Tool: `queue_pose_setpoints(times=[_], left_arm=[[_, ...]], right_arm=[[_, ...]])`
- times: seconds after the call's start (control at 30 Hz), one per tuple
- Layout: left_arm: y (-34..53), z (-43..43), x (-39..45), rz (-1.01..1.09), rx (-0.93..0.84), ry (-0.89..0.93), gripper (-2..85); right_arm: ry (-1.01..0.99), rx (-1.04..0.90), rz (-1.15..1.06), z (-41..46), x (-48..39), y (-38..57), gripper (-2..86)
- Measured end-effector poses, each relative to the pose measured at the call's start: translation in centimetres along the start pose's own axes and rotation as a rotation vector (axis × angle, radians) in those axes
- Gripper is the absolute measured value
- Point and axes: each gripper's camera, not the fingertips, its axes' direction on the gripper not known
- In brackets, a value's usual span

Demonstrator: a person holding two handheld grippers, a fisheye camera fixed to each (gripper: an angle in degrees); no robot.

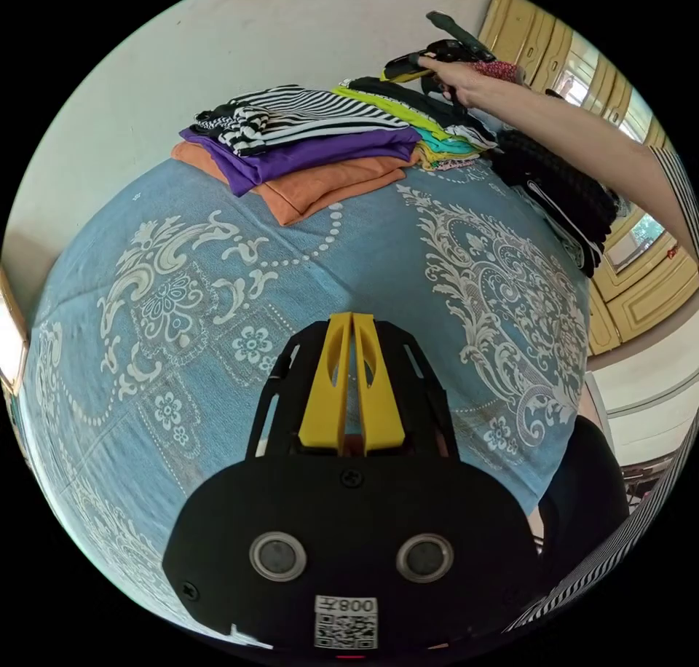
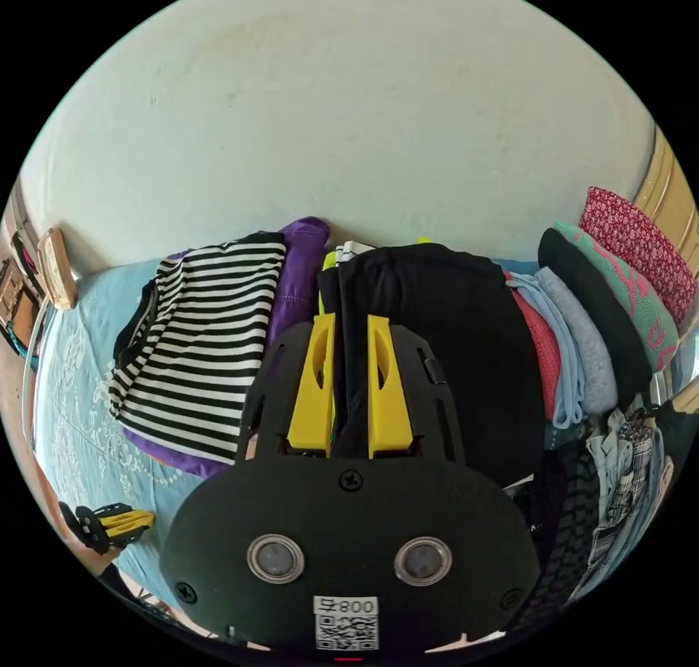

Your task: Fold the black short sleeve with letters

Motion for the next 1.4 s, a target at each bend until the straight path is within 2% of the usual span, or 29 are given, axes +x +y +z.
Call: queue_pose_setpoints(times=[0.17, 0.43, 0.63, 0.83, 1.03, 1.1, 1.17, 1.2, 1.4], left_arm=[[1.7, -0.6, 0.9, -0.006, 0.003, 0.002, 0.1], [4.4, -2.3, 1.4, -0.022, 0.003, 0.024, 0.2], [6.4, -4.1, 1.6, -0.02, 0.003, 0.02, 0.3], [8.5, -6.3, 1.0, -0.03, 0.004, 0.042, 0.2], [10.6, -8.9, -0.1, -0.047, 0.006, 0.078, 0.1], [11.3, -9.8, -0.8, -0.072, 0.009, 0.126, 0.1], [12.5, -11.3, -2.0, -0.142, 0.021, 0.321, 0.1], [12.9, -11.9, -2.1, -0.151, 0.034, 0.359, 0.1], [16.7, -20.2, -2.1, -0.178, 0.122, 0.403, 0.1]], right_arm=[[0.021, -0.046, -0.001, 0.6, -0.2, 0.6, 5.4], [0.01, 0.038, -0.015, -2.3, -0.4, 3.3, 5.1], [0.01, -0.026, -0.009, -2.5, -0.2, 5.6, 6.0], [0.023, -0.03, 0.002, -4.4, 0.5, 9.1, 1.7], [-0.134, 0.119, 0.082, -11.5, 3.1, 15.4, 0.6], [-0.268, 0.19, 0.091, -15.7, 4.3, 19.2, 0.5], [-0.374, 0.244, 0.088, -19.1, 4.9, 22.5, 0.4], [-0.439, 0.27, 0.08, -21.4, 5.2, 24.9, 0.4], [-0.723, 0.342, 0.078, -32.1, 5.9, 36.9, 0.2]])
